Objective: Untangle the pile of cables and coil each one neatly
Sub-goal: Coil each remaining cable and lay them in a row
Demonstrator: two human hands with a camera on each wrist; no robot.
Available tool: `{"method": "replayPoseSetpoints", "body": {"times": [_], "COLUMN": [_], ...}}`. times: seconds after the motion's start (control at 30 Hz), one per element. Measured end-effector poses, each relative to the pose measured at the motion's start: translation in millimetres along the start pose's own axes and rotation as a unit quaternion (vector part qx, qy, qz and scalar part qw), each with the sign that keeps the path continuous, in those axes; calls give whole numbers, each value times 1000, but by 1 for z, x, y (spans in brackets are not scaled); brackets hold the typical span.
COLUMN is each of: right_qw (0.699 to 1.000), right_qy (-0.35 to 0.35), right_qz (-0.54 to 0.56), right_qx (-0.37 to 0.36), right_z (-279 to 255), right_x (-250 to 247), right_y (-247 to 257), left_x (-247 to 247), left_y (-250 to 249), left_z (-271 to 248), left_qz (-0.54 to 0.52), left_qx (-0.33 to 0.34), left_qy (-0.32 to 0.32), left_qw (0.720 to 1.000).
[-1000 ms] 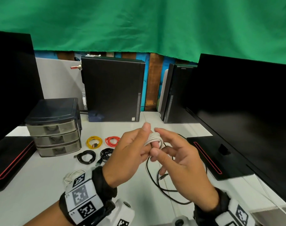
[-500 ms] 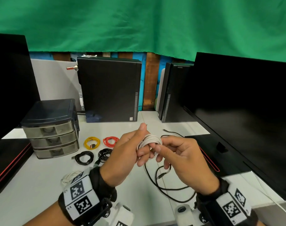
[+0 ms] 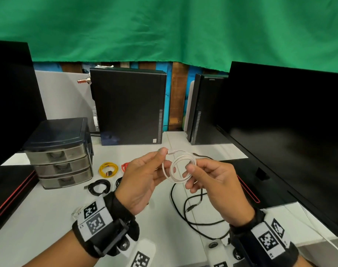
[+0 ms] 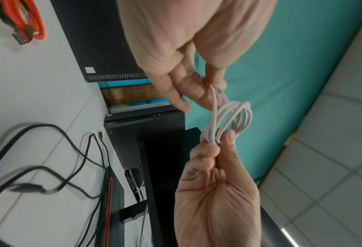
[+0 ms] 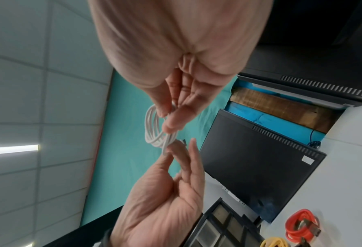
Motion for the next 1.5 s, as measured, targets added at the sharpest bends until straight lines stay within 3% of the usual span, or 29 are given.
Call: {"method": "replayPoseSetpoints", "body": {"times": [0.23,0.37,0.57,0.83,1.03,1.17,1.23,1.3,1.37,1.43,1.5], "right_qw": [999,998,1000,996,997,998,997,996,996,996,996], "right_qy": [-26,-49,-12,4,-26,-49,-53,-51,-47,-46,-47], "right_qz": [23,29,24,59,32,-16,-47,-65,-73,-71,-67], "right_qx": [-21,-17,13,64,64,45,36,33,30,31,35], "right_z": [1,3,2,3,4,1,-1,-3,-3,-3,-2], "right_x": [-4,-8,-5,-4,-9,-4,0,4,5,5,4], "right_y": [3,1,-3,-8,-9,-11,-15,-19,-20,-19,-19], "left_x": [1,2,3,0,5,12,12,10,10,8,5], "left_y": [10,7,0,-13,-14,-16,-12,-5,-2,2,6], "left_z": [-1,-1,-4,-5,-8,-14,-17,-20,-22,-19,-15], "left_qz": [-29,-8,140,229,161,173,281,425,496,493,468], "left_qx": [-25,-29,19,56,43,64,148,264,357,395,401], "left_qy": [-15,34,111,166,104,110,117,98,96,103,91], "left_qw": [999,999,984,958,981,977,941,860,786,768,782]}}
Point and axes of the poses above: each hand's wrist, its own z-axis towards the middle knuckle, its own x-axis out of the palm, y = z × x, the point moved 3 cm from there along z, towards the middle knuckle, and after that the axes turned 1 degree about x, right-handed, at the moved point
